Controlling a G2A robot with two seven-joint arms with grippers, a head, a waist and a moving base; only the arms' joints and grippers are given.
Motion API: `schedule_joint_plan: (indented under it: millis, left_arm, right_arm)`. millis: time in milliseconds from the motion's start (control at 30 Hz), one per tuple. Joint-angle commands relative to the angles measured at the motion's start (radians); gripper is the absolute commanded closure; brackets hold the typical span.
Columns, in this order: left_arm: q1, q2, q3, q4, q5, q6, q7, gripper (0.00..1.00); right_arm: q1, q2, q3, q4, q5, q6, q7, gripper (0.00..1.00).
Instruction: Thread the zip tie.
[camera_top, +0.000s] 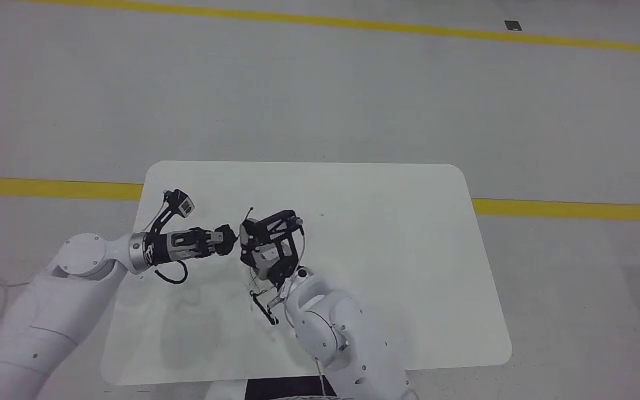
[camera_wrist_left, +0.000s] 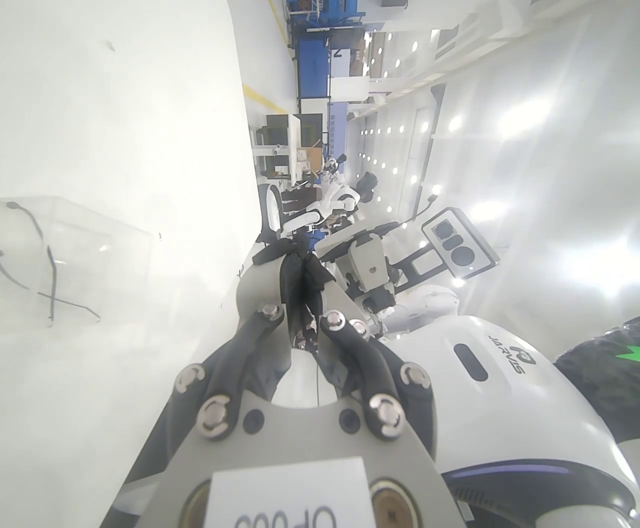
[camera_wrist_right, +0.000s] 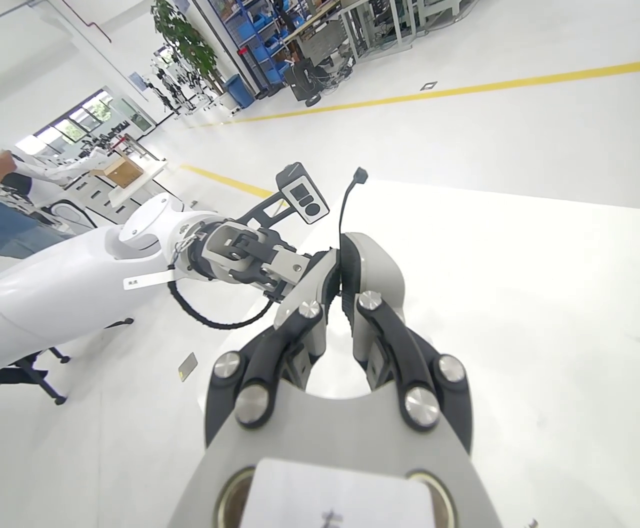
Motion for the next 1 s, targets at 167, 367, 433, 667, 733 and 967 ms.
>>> schedule_joint_plan:
  millis: [167,367,433,667,733,967]
  left_arm:
    - [0.000,0.000,0.000,0.000,0.000,0.000,0.000,1.00]
    - [0.000,0.000,0.000,0.000,0.000,0.000,0.000,1.00]
    - [0.000,0.000,0.000,0.000,0.000,0.000,0.000,1.00]
    - [0.000,0.000,0.000,0.000,0.000,0.000,0.000,1.00]
    - [0.000,0.000,0.000,0.000,0.000,0.000,0.000,1.00]
    - [0.000,0.000,0.000,0.000,0.000,0.000,0.000,1.00]
  right_arm:
    - [0.005,0.006,-0.009,0.004,-0.004,0.011,-0.002,1.00]
    - [0.013,0.009,-0.017,0.013,-0.011,0.029,-0.006,1.00]
    - [0.015,0.010,-0.020,0.016,-0.011,0.034,-0.009,1.00]
    - [0.019,0.015,-0.028,0.014,-0.014,0.043,-0.019,1.00]
    - [0.018,0.017,-0.031,0.010,-0.014,0.042,-0.023,1.00]
    - [0.018,0.022,-0.034,0.005,-0.019,0.045,-0.031,1.00]
